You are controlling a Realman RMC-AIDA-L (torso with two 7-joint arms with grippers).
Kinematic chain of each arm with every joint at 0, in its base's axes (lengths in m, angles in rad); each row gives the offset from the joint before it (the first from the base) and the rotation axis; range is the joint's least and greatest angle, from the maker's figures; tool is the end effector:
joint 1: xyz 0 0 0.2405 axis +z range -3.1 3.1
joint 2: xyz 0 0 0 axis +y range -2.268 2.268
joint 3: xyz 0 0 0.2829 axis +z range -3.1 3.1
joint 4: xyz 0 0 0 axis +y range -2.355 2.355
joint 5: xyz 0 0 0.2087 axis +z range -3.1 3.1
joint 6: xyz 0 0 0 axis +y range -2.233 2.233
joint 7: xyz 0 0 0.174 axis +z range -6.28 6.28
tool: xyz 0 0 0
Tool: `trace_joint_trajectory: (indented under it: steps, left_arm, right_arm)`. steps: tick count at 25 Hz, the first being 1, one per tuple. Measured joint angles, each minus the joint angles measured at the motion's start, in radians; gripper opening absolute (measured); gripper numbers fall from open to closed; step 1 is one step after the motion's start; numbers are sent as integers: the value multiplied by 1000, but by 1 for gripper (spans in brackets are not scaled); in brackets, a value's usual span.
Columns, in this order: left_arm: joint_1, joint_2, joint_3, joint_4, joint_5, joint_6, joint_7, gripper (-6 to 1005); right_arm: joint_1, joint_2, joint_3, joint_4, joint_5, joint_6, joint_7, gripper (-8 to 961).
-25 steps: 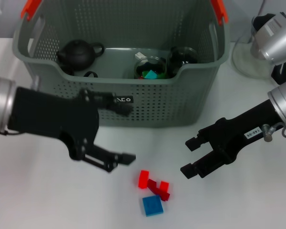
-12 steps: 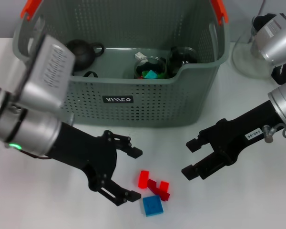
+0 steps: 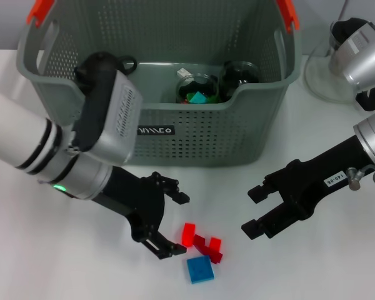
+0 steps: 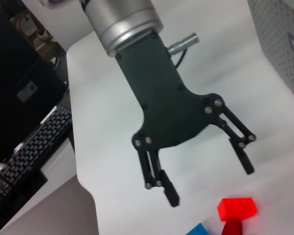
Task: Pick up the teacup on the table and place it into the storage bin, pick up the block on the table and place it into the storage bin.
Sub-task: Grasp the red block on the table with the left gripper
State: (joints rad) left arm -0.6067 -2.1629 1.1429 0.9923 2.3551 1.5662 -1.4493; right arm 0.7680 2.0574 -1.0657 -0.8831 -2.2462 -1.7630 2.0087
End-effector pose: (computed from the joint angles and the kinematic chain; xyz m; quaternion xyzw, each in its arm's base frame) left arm -0.2250 0.3382 -0.0945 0.9993 -0.0122 -0.0337 0.0099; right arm 0.1889 0.3546 -0.0566 0.9663 -0.2449 0.0099 0.0787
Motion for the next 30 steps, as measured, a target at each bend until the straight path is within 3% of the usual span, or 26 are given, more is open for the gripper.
trace_joint_trajectory:
  steps: [6,12,30]
  left_arm:
    - [-14,-3,65,-34,17,-98,13,950]
    - [-24,-5,81,-61,18,-119,15,879]
    - [-28,-8,131,-93,14,-175,38,884]
  right_arm:
    - [0,3,3,9,0,2,1,939]
    - [0,6,4,11,0,8,1,938]
    - [2,7,4,12,1,22,-1,939]
